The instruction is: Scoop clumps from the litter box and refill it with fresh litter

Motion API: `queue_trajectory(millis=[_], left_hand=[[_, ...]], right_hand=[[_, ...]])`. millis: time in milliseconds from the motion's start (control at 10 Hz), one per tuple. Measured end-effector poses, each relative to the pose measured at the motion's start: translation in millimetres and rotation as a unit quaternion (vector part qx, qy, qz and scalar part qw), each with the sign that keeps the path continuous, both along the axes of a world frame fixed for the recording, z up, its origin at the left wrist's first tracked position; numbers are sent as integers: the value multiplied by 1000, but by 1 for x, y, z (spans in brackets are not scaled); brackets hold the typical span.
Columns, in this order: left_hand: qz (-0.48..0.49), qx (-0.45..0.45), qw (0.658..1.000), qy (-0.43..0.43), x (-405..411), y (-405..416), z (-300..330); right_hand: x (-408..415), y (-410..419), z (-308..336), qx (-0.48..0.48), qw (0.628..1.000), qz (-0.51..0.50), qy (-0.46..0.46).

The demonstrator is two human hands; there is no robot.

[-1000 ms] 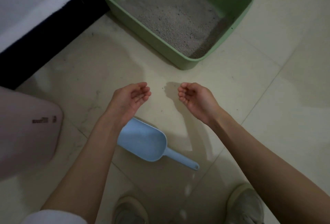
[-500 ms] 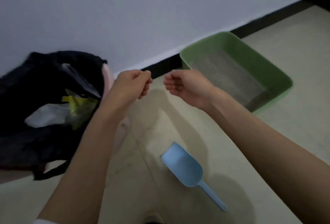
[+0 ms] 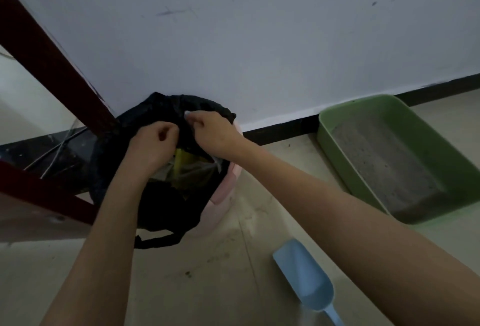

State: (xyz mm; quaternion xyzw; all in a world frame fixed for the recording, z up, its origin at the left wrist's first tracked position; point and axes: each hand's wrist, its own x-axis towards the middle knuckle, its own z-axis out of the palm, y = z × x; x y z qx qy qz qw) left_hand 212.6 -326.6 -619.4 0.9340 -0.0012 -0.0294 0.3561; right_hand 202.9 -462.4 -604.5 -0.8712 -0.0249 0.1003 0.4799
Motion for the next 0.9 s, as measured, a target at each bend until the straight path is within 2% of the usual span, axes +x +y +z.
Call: queue_trajectory(millis=[100,200,300,400,500,600,700,800,900], left_hand=[[-63,122,988,70,6,8,-13],[-30,134,990,31,5,4,-14],[4,90,993,-74,-6,-4,-2],[-5,36,989,-145,-8,-4,3],[-89,54,993,-47,-10,-8,5],[-89,85,989,-77,-17,-15,2],[-55,53,986,-146,-27,-23,-1],[-71,49,987,-138,-35,-32,-4],[-130,83,979,-133,-40,-48,-24]], right_hand=[[-3,-6,-2,-70,994,63,-50],[-3,-10,-5,-169,977,72,-106],[-5,-15,-2,-234,962,26,-139],[-11,-21,4,-243,959,-6,-149],[-19,-28,8,-184,976,21,-117],[-24,-36,5,-214,971,26,-106],[-27,-48,-1,-195,974,-37,-110],[-36,-53,-7,-179,978,-17,-103],[-40,-68,-7,-163,982,-32,-90]])
